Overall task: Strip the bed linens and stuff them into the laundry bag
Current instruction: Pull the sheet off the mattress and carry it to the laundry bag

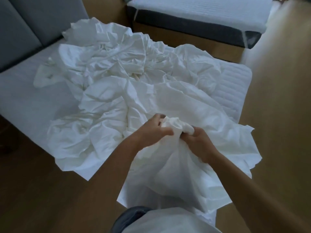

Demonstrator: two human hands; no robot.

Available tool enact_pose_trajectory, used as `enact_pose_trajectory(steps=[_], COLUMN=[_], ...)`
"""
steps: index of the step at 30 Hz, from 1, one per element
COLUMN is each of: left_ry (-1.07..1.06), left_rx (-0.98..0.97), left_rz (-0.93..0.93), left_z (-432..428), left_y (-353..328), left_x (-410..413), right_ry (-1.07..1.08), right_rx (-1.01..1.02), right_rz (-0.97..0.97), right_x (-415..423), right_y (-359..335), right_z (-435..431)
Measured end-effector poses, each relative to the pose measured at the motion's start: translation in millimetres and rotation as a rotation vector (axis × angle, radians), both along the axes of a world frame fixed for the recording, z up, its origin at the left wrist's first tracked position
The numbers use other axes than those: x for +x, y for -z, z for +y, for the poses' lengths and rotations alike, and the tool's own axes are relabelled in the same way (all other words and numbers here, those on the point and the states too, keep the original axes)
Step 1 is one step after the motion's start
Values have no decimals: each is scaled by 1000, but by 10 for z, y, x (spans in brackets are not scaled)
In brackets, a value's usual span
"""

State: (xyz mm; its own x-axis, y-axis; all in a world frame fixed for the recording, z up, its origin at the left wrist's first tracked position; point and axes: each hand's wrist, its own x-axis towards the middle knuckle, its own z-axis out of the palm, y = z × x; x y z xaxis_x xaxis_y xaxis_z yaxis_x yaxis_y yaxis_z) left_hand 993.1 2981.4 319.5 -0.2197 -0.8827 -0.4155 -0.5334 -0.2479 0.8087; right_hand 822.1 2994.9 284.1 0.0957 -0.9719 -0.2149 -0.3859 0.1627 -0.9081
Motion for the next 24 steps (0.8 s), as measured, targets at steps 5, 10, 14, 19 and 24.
enact_pose_trajectory(steps=[5, 10, 14, 19, 24], left_ry=[342, 2, -60, 67, 21], left_rx=[-728, -999, -633, -6, 193], left_rz=[-675, -126, -107, 57, 369], left_z=[386, 133, -44, -317, -272], left_y=[376, 394, 192, -191, -342], left_x=[-100, 6, 69, 161, 261], right_ry=[-11, -107, -100, -417, -328], right_rx=[546, 657, -36, -815, -733], right_rz=[-405, -628, 329, 702, 497], right_x=[78, 145, 261, 204, 163], right_y=[-349, -589, -587, -157, -339], right_z=[-232, -220, -88, 9, -233])
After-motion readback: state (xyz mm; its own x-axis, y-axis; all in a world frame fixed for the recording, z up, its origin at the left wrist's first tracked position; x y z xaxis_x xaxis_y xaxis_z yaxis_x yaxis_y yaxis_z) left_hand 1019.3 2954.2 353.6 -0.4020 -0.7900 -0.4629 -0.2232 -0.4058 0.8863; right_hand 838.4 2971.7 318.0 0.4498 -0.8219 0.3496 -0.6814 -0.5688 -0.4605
